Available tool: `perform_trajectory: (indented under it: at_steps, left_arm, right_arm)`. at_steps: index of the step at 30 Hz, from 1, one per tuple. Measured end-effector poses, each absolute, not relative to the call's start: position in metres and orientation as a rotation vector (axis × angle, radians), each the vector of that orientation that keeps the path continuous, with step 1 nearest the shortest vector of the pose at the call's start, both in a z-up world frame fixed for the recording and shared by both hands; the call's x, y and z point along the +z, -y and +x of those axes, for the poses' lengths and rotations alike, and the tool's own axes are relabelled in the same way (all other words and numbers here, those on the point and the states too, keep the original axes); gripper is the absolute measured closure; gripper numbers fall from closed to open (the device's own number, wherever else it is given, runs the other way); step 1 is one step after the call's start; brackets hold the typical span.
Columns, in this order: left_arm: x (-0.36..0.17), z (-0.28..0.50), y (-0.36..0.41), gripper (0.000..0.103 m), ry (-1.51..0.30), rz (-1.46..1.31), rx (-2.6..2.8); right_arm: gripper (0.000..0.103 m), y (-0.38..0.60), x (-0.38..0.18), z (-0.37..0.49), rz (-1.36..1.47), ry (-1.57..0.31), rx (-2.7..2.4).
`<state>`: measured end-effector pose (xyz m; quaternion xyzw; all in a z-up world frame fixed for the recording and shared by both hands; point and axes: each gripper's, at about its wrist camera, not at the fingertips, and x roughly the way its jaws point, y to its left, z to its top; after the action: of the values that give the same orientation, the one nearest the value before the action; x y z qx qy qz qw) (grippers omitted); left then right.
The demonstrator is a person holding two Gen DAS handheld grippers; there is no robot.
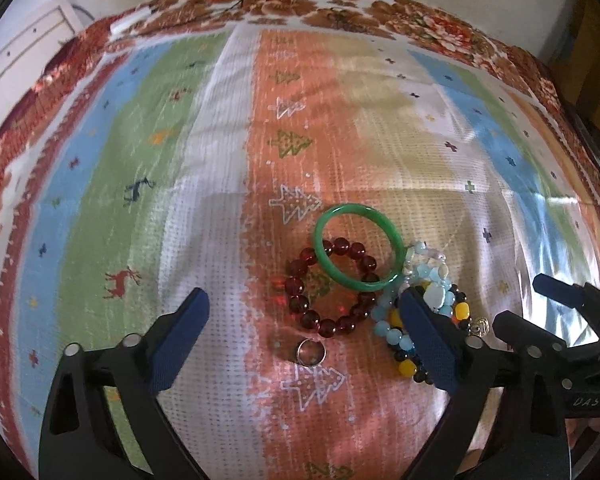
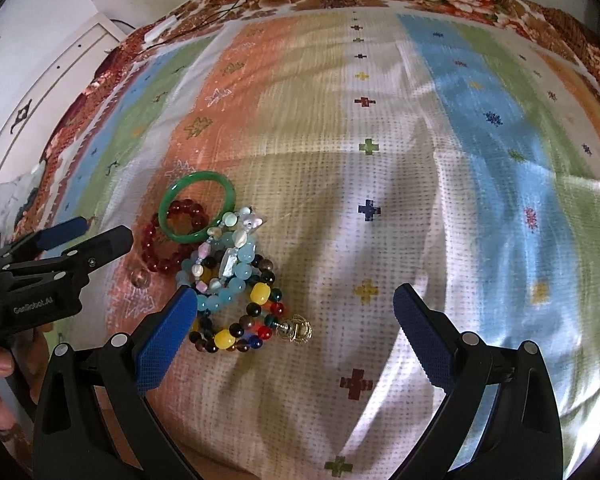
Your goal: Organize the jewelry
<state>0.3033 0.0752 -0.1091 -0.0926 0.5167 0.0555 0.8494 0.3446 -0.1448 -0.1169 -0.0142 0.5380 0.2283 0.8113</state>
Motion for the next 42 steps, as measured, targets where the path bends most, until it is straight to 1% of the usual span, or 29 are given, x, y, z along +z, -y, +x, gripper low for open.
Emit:
perform_trajectory:
  at_steps: [6,13,17,19,20,21,23,26,28,30,32,34,35,36,38,40,42]
  left_arm:
    - [-0.118,0.31,-0.078,0.02,-1.111,-0.201,0.117]
    - [-0.123,0.321,-0.08,0.025,-1.112,-0.214,0.104]
    - [-0.128,0.329,-0.083,0.03,-1.124,-0.227,0.104]
    - [-0.133,0.333,-0.086,0.034,-1.134,-0.236,0.118]
    - [-0.135,0.334,-0.087,0.038,-1.138,-0.243,0.117]
    - [-0.136,0.336,-0.088,0.041,-1.143,-0.25,0.111]
    - [-0.138,0.337,-0.089,0.044,-1.148,-0.259,0.101]
    - [-0.14,0.341,-0.086,0.046,-1.149,-0.252,0.08]
    - [-0.141,0.343,-0.086,0.046,-1.149,-0.25,0.077]
    - [-0.143,0.345,-0.087,0.052,-1.153,-0.256,0.073]
    - [-0.144,0.348,-0.088,0.055,-1.157,-0.261,0.076]
    - [-0.145,0.35,-0.09,0.058,-1.153,-0.262,0.075]
    - [-0.145,0.35,-0.09,0.061,-1.152,-0.262,0.073]
    - [-0.146,0.351,-0.091,0.063,-1.151,-0.264,0.068]
    - [-0.146,0.352,-0.091,0.065,-1.148,-0.268,0.061]
    - [-0.147,0.354,-0.091,0.068,-1.147,-0.267,0.057]
    - [-0.147,0.356,-0.088,0.072,-1.148,-0.26,0.046]
  right_arm:
    - [0.004,0.143,-0.123,0.354,0.007,-1.171,0.484]
    - [0.004,0.131,-0.128,0.366,0.029,-1.184,0.496]
    - [0.004,0.126,-0.132,0.374,0.045,-1.194,0.493]
    - [0.004,0.123,-0.135,0.377,0.049,-1.202,0.494]
    - [0.004,0.122,-0.136,0.377,0.048,-1.203,0.495]
    - [0.006,0.12,-0.136,0.378,0.048,-1.202,0.496]
    - [0.013,0.117,-0.139,0.38,0.049,-1.207,0.498]
    - [0.014,0.115,-0.142,0.383,0.048,-1.212,0.492]
    - [0.016,0.114,-0.143,0.384,0.043,-1.209,0.484]
    - [0.027,0.115,-0.143,0.385,0.045,-1.204,0.479]
    - [0.033,0.116,-0.142,0.387,0.052,-1.199,0.469]
    - [0.036,0.117,-0.143,0.389,0.059,-1.203,0.462]
    - [0.04,0.118,-0.143,0.39,0.059,-1.201,0.459]
    - [0.046,0.117,-0.143,0.39,0.056,-1.2,0.459]
    - [0.052,0.116,-0.143,0.39,0.059,-1.199,0.466]
    - [0.054,0.114,-0.145,0.391,0.059,-1.203,0.476]
    - [0.06,0.112,-0.146,0.391,0.053,-1.203,0.482]
